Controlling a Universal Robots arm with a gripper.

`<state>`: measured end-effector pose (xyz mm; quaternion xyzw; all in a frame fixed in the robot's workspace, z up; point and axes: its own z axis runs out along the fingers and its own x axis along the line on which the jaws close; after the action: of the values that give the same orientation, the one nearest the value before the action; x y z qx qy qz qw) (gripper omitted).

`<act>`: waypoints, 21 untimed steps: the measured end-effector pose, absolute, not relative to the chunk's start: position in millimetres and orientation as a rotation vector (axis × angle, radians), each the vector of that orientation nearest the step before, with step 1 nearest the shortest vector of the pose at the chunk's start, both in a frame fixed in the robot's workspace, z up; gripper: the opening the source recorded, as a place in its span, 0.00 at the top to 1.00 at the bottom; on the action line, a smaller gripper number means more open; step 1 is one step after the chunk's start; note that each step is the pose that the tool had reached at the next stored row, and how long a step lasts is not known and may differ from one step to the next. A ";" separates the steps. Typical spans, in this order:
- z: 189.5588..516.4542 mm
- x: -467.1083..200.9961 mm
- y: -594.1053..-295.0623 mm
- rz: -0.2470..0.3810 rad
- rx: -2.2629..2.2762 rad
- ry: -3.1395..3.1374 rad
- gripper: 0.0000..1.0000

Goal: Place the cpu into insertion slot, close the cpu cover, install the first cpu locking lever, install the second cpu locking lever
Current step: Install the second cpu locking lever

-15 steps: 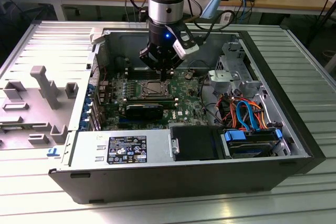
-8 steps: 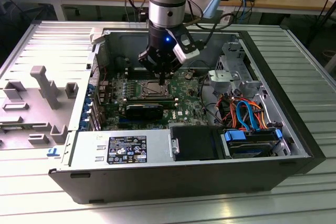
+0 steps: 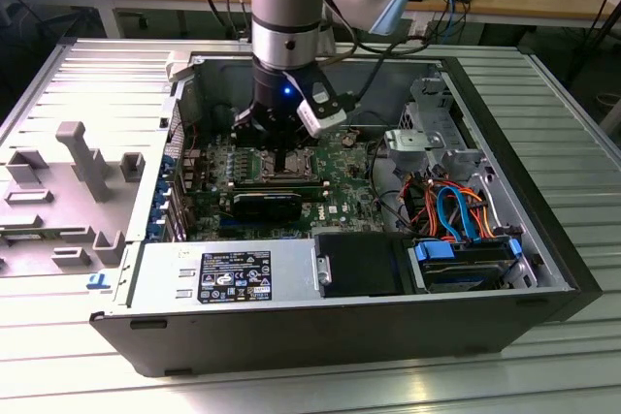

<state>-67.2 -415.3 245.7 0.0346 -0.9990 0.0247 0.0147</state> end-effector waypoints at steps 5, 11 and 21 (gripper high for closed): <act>236.4 -73.8 -415.4 0.064 0.108 -3.108 0.89; 235.5 -74.6 -419.7 0.034 0.110 -3.103 0.89; 226.9 -82.4 -422.7 -0.018 0.212 -3.092 0.89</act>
<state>-82.4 -422.7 226.9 0.0683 -0.9974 -0.0058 0.0214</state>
